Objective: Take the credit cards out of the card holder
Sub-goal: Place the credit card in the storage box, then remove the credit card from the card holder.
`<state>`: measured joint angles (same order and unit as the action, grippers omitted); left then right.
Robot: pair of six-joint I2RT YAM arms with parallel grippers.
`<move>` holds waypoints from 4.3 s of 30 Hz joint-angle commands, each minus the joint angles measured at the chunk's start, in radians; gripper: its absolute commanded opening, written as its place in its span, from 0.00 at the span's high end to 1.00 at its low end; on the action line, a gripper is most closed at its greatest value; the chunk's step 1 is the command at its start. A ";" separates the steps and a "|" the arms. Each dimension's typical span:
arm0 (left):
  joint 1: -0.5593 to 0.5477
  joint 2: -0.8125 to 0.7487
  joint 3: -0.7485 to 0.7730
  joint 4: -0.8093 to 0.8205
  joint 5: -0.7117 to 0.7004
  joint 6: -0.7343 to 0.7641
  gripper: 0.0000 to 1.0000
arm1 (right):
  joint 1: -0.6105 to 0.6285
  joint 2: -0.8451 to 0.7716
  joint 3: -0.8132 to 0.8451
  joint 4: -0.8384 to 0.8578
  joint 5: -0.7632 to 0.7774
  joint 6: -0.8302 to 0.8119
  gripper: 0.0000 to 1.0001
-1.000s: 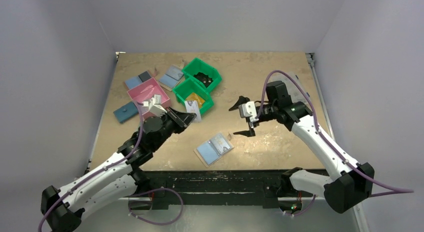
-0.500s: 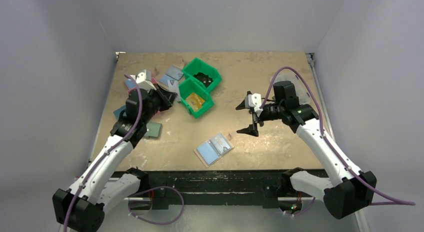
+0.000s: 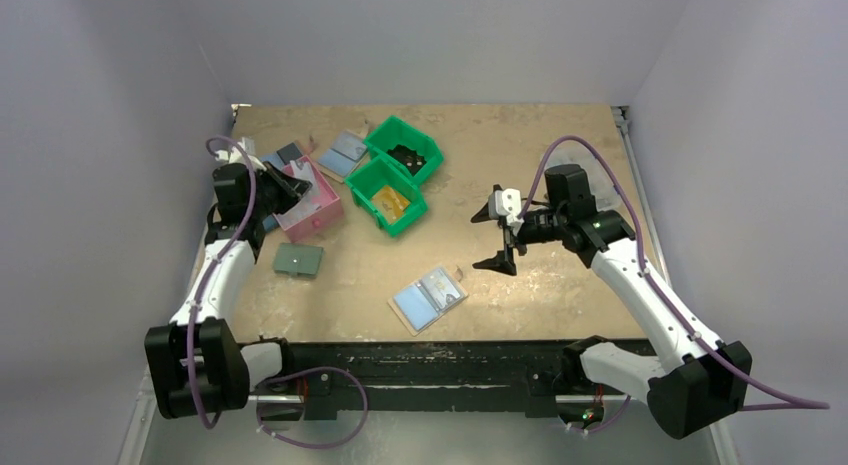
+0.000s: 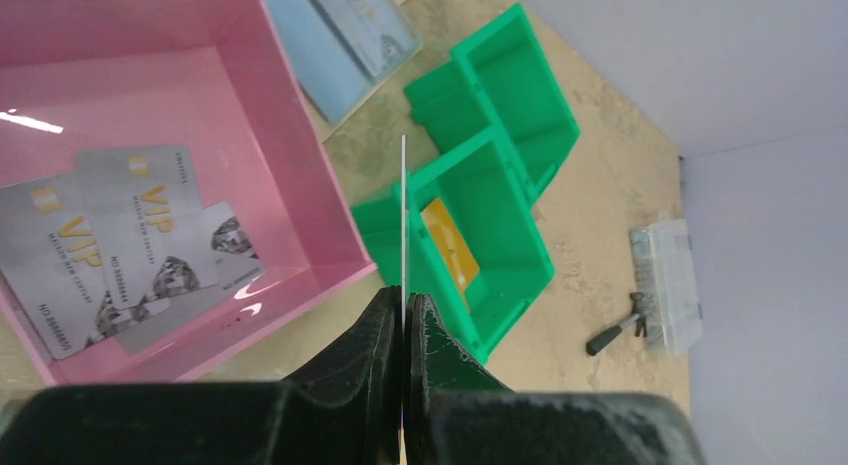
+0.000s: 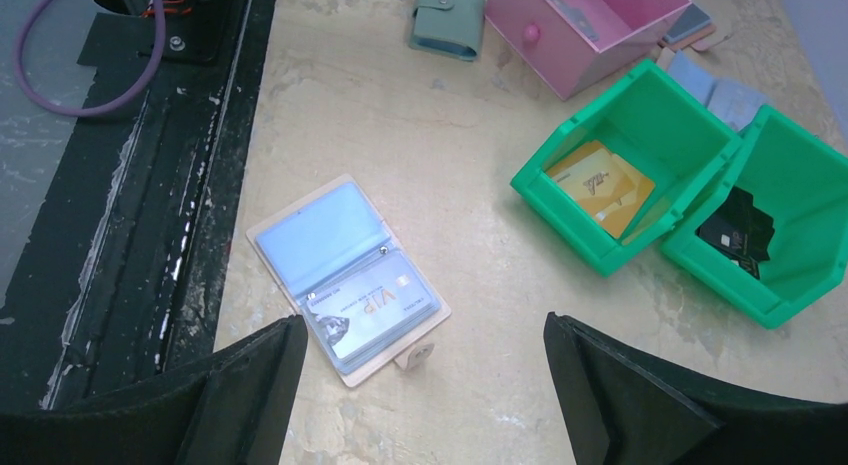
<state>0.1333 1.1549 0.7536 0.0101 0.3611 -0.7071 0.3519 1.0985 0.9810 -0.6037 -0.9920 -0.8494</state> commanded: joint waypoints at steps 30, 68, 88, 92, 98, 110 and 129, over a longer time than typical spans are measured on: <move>0.069 0.527 0.242 -0.006 0.010 0.148 0.72 | -0.005 0.011 -0.015 0.013 -0.020 -0.019 0.01; -0.488 -0.469 -0.462 0.196 0.031 -0.370 0.29 | 0.101 0.219 -0.099 0.142 0.058 0.125 0.33; -1.001 0.013 -0.614 0.855 -0.355 -0.479 0.68 | 0.242 0.405 -0.045 0.159 0.265 0.136 0.89; -1.015 0.082 -0.617 0.904 -0.400 -0.482 0.69 | 0.266 0.433 -0.031 0.177 0.318 0.156 0.93; -1.026 0.139 -0.624 0.934 -0.433 -0.498 0.69 | 0.270 0.502 0.010 0.158 0.373 0.174 0.97; -1.031 0.229 -0.622 0.948 -0.446 -0.550 0.68 | 0.282 0.546 0.025 0.144 0.400 0.170 0.98; -1.045 0.481 -0.610 1.202 -0.376 -0.622 0.61 | 0.306 0.610 0.047 0.116 0.429 0.163 1.00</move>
<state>-0.9058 1.5620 0.1329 1.0348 -0.0437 -1.2808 0.6502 1.6951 0.9958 -0.4664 -0.5812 -0.6872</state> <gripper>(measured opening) 0.388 0.060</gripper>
